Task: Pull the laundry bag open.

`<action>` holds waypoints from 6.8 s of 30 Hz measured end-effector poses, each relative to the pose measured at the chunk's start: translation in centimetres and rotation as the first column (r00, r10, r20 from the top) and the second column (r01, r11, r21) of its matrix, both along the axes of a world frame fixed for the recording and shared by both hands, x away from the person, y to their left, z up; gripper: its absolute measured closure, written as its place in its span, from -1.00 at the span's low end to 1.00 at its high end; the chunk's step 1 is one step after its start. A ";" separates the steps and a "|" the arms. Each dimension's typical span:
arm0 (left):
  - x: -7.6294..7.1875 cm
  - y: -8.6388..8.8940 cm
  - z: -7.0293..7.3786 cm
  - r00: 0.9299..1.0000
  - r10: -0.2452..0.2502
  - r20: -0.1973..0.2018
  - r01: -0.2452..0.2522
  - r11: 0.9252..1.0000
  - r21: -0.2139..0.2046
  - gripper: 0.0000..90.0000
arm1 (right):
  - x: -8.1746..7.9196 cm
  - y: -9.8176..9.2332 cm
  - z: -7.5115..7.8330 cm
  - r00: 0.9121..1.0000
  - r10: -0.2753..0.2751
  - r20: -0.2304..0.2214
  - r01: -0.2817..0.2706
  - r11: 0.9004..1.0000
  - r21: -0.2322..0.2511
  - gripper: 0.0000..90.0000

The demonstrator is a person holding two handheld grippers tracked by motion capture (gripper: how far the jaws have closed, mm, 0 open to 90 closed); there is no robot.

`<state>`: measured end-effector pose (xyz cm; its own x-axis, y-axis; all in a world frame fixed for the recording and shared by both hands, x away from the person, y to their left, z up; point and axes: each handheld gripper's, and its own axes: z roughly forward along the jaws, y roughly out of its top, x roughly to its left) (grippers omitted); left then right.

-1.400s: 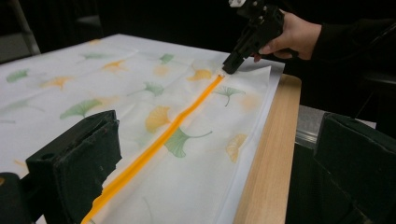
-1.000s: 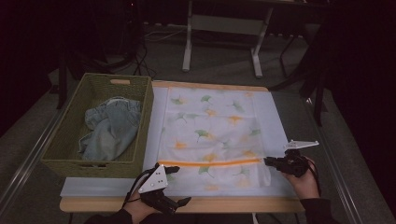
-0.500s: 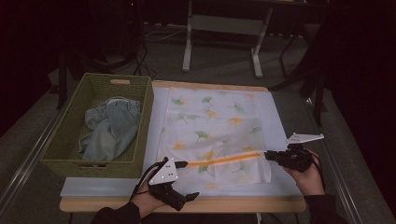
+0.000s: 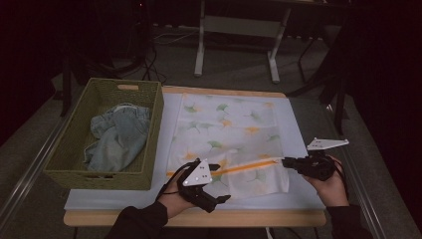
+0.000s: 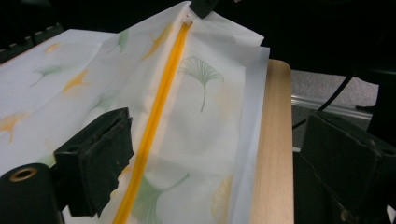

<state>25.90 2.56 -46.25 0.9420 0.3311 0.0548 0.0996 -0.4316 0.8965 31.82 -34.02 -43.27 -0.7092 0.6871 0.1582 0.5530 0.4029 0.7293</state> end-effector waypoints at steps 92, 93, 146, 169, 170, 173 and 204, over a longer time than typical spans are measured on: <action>5.3 -12.1 0.5 0.997 -0.072 -0.037 0.079 0.963 0.258 0.22 | -1.6 2.5 0.0 0.992 0.128 -0.012 -0.128 0.992 0.000 0.87; 5.4 -12.1 0.4 0.997 -0.072 -0.041 0.080 0.964 0.255 0.24 | -1.6 2.5 0.1 0.992 0.128 -0.012 -0.128 0.992 -0.001 0.87; 4.4 -12.0 0.4 0.999 -0.022 0.049 0.003 0.929 0.370 1.00 | -1.3 2.7 -0.7 0.989 0.138 -0.056 -0.138 0.990 0.002 0.88; 4.7 -6.9 -0.4 0.999 0.046 0.009 -0.046 0.912 0.408 1.00 | -0.9 1.4 -0.8 0.993 0.093 -0.075 -0.093 0.996 -0.001 0.88; 4.7 -6.7 -0.4 0.999 0.046 0.006 -0.044 0.911 0.409 1.00 | -0.9 1.4 -0.8 0.993 0.093 -0.074 -0.093 0.996 -0.005 0.88; 4.7 -6.1 -0.4 0.999 0.052 0.004 -0.049 0.909 0.414 1.00 | -0.9 1.4 -0.8 0.993 0.091 -0.072 -0.091 0.996 -0.007 0.88; 4.9 1.8 0.9 0.988 0.146 -0.043 -0.109 0.876 0.470 1.00 | -1.2 -0.9 -0.9 0.996 0.036 -0.085 -0.032 0.999 0.043 0.88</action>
<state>30.78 4.32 -45.32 0.9008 0.4024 0.1631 0.2410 -0.7759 0.5830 30.58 -34.89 -44.16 -0.7146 0.6542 0.2477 0.6008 0.3925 0.6964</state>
